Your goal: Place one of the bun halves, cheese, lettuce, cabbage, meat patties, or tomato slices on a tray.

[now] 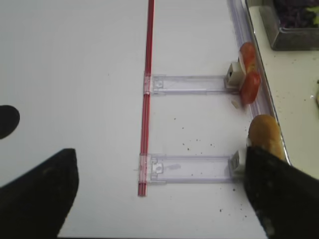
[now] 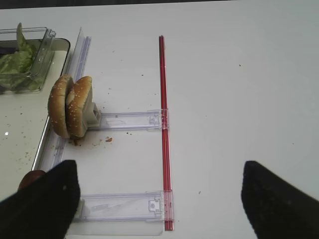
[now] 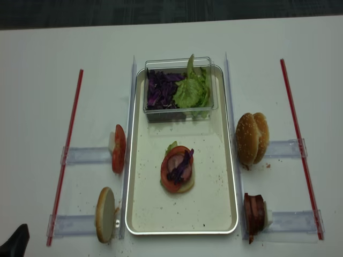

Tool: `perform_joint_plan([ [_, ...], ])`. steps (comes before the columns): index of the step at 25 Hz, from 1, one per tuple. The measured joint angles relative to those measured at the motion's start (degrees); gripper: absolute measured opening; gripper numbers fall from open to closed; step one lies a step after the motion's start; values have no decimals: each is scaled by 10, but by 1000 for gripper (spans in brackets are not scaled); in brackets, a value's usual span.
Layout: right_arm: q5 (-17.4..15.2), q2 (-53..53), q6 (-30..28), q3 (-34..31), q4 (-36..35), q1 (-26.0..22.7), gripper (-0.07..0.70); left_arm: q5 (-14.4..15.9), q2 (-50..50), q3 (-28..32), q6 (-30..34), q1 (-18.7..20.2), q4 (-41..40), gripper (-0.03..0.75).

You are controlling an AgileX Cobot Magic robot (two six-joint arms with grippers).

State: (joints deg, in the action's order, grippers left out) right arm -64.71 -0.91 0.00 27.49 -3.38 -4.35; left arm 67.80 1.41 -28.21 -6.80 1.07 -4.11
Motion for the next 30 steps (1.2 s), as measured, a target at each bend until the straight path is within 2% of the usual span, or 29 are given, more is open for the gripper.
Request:
perform_joint_plan([
  [11,0,0,0,0,0,0,669,1,-22,1,43,0,26,610],
  [30,0,0,0,0,0,0,669,1,-23,1,47,0,29,609],
])
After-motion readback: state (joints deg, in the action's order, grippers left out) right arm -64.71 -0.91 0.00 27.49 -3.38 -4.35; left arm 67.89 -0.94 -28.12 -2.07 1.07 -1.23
